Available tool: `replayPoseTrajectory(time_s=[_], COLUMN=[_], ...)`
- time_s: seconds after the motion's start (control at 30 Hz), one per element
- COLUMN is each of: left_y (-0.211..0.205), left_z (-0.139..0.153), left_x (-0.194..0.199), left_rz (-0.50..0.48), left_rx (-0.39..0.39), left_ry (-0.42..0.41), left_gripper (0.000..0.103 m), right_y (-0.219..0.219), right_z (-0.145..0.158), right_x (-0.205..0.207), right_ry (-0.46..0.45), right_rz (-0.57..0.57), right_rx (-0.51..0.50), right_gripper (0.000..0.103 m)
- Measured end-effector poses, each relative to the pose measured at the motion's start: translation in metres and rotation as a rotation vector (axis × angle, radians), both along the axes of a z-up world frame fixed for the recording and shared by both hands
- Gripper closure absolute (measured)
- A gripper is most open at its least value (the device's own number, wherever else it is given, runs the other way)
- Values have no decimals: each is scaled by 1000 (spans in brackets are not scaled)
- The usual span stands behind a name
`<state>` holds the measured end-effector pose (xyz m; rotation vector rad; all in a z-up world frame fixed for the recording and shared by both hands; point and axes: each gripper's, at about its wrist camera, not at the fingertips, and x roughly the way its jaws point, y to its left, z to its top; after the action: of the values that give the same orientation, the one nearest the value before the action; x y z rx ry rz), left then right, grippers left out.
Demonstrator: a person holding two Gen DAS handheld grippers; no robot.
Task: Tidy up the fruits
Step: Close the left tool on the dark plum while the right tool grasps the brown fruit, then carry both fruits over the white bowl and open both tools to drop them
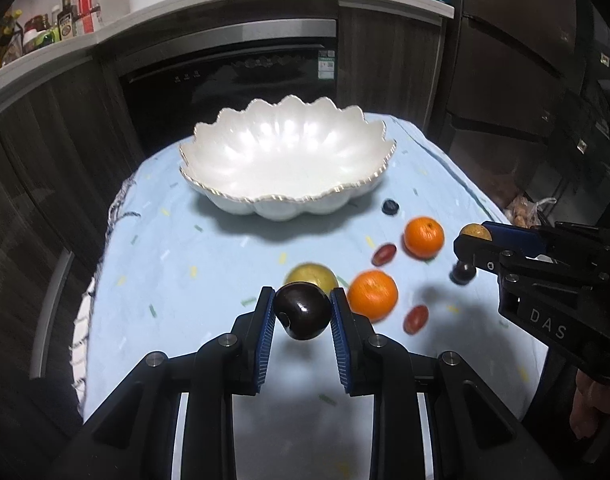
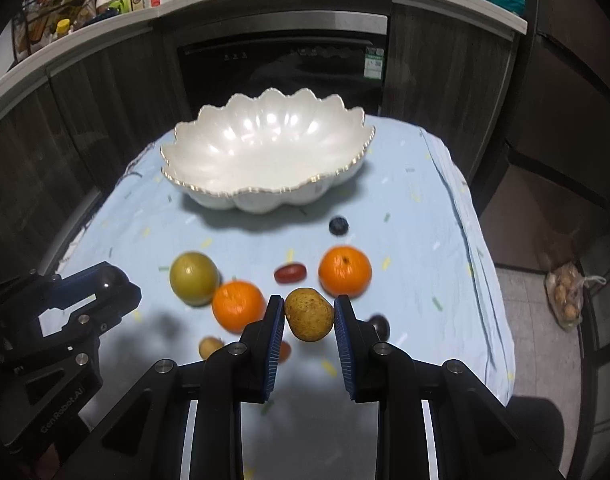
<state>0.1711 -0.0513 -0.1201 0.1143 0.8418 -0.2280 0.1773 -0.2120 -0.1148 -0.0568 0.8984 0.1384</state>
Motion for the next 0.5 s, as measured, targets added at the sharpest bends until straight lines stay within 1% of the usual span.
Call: replayPoseTrajectory(time_s=[0.3,0.5], left_y=[4,5], left_z=[24,37], left_x=[29,47], left_rz=[22,18], left_rx=[-1,6], left_ry=[-44,-69], left_gripper=[75,75], right_y=[2,4], right_z=[23,34], right_x=[26,44], right_ry=[-41,-64], right_rz=[-2,-7], right_rx=[17,25], right_gripper=[76,76])
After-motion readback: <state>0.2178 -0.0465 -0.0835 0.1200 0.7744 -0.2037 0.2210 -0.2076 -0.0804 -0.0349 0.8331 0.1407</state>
